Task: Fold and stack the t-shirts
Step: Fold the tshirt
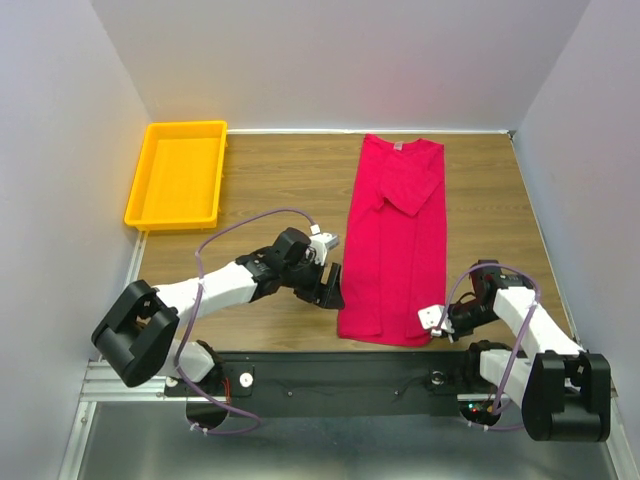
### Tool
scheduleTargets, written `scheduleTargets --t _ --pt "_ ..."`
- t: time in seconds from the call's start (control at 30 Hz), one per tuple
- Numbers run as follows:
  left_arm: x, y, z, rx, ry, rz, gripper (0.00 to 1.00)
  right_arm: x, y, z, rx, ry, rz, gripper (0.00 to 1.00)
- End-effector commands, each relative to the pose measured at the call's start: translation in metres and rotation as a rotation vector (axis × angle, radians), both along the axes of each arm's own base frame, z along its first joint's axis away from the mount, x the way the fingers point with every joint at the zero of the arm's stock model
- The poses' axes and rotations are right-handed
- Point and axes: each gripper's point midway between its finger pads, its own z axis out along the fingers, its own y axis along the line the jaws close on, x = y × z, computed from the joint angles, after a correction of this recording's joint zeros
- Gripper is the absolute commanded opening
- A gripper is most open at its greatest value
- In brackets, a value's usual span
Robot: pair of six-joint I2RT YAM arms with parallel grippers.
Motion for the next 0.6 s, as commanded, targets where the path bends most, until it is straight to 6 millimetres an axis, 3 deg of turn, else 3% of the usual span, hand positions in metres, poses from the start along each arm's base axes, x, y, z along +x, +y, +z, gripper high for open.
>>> scheduleTargets --t 0.0,0.13,0.33,0.57 --pt "0.001 -0.011 0.014 -0.058 -0.030 -0.053 0.82 0.039 0.016 0.025 0.074 -0.268 0.210 0.01" --pt "0.002 -0.014 0.021 -0.067 -0.060 -0.093 0.82 0.051 0.018 0.037 0.106 -0.211 0.114 0.01" --pt "0.002 -0.026 0.033 -0.013 -0.205 -0.245 0.84 0.050 0.023 0.042 0.144 -0.198 0.063 0.01" --pt "-0.029 -0.041 0.037 0.104 -0.530 -0.585 0.86 0.042 0.023 0.038 0.144 -0.187 0.043 0.01"
